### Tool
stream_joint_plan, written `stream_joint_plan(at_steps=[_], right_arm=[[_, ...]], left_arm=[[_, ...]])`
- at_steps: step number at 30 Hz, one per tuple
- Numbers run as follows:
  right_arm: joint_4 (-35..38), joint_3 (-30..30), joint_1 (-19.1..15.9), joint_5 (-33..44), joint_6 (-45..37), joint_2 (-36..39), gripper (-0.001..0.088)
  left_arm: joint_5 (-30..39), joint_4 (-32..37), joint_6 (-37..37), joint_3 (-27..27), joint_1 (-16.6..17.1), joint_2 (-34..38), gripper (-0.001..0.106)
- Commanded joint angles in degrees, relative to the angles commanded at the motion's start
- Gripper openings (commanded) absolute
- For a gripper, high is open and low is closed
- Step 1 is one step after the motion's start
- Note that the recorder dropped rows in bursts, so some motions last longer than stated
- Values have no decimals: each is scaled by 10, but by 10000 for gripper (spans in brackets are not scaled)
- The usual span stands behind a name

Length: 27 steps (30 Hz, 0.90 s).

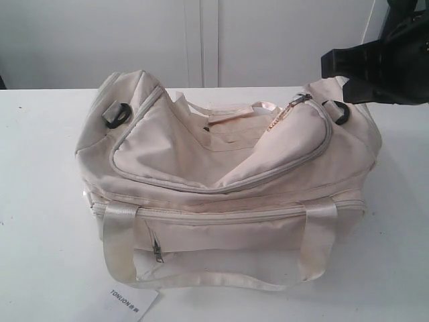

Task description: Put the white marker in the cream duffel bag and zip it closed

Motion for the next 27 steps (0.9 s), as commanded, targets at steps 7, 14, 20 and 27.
stream_joint_plan(at_steps=[7,14,20,27], right_arm=[[0,0,0,0,0,0,0],[0,0,0,0,0,0,0],[0,0,0,0,0,0,0],[0,0,0,1,0,0,0]], left_arm=[[11,15,0,25,0,-21,0],[24,42,0,25,0,-27,0],[45,48,0,25,18,-27,0],[49,34,0,42,109,-55,0]])
